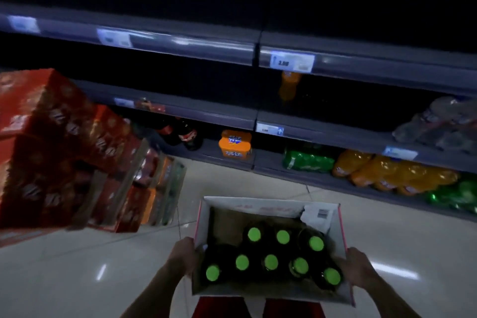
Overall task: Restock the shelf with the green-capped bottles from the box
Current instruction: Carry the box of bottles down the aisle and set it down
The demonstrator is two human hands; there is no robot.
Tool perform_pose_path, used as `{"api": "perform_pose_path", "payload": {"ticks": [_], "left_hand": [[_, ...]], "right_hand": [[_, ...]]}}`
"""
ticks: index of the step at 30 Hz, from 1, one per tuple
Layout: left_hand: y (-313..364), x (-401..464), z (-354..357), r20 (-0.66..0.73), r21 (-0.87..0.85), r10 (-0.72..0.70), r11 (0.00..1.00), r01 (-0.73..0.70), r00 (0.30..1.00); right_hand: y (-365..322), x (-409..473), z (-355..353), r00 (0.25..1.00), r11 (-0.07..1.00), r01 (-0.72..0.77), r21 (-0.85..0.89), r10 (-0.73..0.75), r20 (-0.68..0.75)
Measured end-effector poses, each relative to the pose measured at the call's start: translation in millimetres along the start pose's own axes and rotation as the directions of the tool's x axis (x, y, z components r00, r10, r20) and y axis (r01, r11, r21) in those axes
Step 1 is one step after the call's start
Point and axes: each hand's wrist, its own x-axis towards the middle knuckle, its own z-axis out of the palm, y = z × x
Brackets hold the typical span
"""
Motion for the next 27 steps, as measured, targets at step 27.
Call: {"api": "perform_pose_path", "payload": {"ticks": [27], "left_hand": [[-88.9,467.9,173.2,-0.032,0.073,0.027,0.997,-0.024,0.999]], "right_hand": [[13.1,387.8,288.2,0.993,0.973,-0.050,0.226,0.072,-0.091]]}}
